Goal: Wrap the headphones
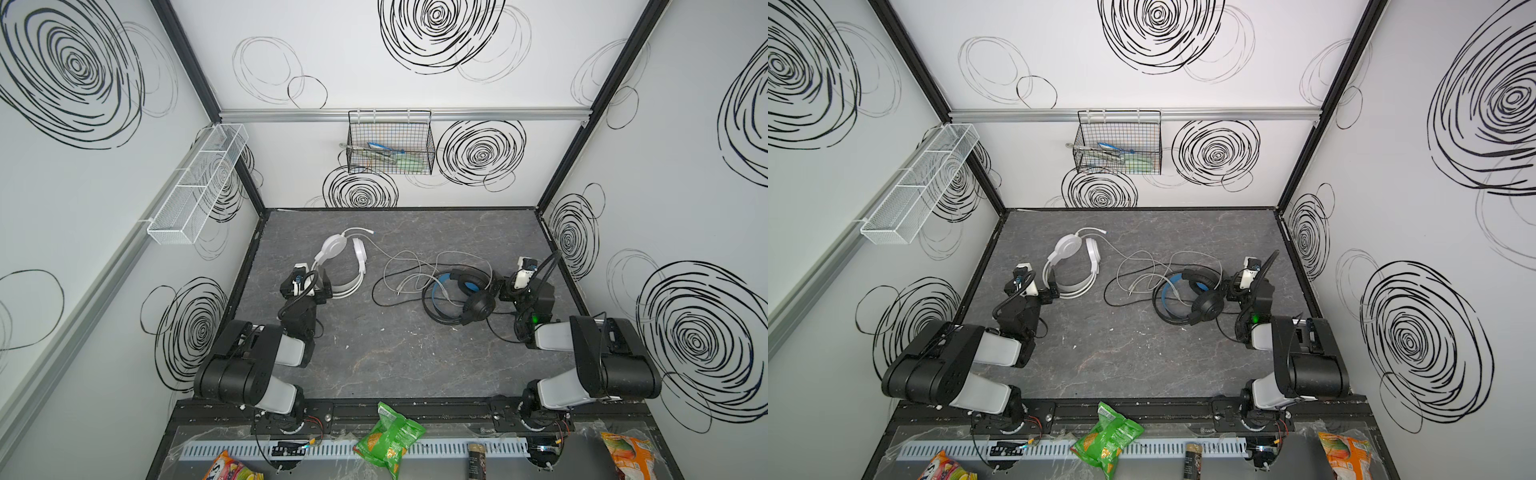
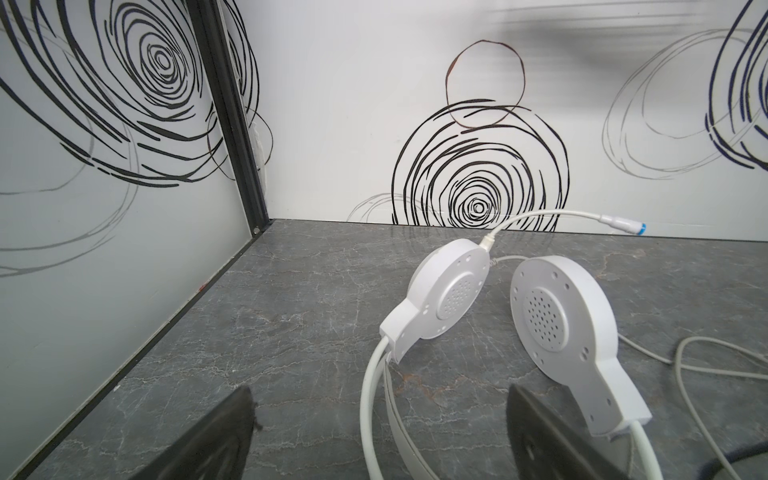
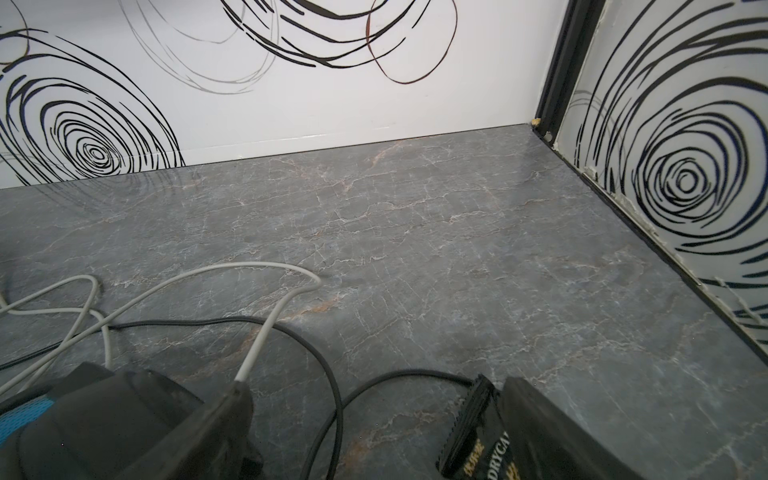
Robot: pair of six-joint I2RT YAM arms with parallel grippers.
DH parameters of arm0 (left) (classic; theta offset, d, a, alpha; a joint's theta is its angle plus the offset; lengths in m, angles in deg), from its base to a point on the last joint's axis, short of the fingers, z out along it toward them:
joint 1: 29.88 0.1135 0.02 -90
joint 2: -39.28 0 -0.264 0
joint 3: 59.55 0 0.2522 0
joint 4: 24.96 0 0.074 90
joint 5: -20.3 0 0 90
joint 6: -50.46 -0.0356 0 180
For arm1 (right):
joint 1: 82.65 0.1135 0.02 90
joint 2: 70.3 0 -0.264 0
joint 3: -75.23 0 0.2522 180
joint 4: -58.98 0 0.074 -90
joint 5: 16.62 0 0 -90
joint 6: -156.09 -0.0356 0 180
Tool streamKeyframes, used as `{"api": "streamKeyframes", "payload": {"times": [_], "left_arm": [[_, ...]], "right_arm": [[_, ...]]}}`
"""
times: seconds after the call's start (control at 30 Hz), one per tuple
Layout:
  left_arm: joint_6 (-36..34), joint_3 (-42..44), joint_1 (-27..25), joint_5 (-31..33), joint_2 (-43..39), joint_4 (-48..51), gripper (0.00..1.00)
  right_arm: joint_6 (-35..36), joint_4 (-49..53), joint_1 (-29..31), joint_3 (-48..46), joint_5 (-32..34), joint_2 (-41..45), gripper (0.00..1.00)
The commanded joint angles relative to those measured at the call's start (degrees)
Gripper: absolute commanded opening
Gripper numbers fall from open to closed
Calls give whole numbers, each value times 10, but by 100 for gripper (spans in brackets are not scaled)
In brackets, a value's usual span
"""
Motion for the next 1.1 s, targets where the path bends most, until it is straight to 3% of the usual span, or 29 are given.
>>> {"api": "streamKeyframes", "payload": {"times": [0.0, 0.33, 0.47, 0.53, 0.7, 0.83, 0.93, 1.07], "left_arm": [[0, -3, 4, -4, -1, -36, 96], [4, -1, 5, 3, -6, -36, 96], [13, -5, 9, 17, -60, 21, 96], [27, -30, 9, 30, -111, 119, 96], [101, -102, 11, 28, -212, 364, 96], [228, -186, 11, -16, -245, 575, 96], [298, -223, 8, -53, -267, 666, 96], [320, -284, 7, -103, -265, 767, 96]], "right_arm": [[1, -21, 2, 3, 3, 0, 97], [4, -17, 4, 3, 14, 7, 97], [-16, 151, 20, 95, 90, 26, 97], [10, 180, 34, 115, 80, 35, 97], [13, 218, 94, 156, 148, 66, 97], [-61, 343, 113, 260, 187, 34, 97], [-113, 466, 115, 363, 155, -19, 97], [-178, 614, 122, 510, 91, -104, 98]]}}
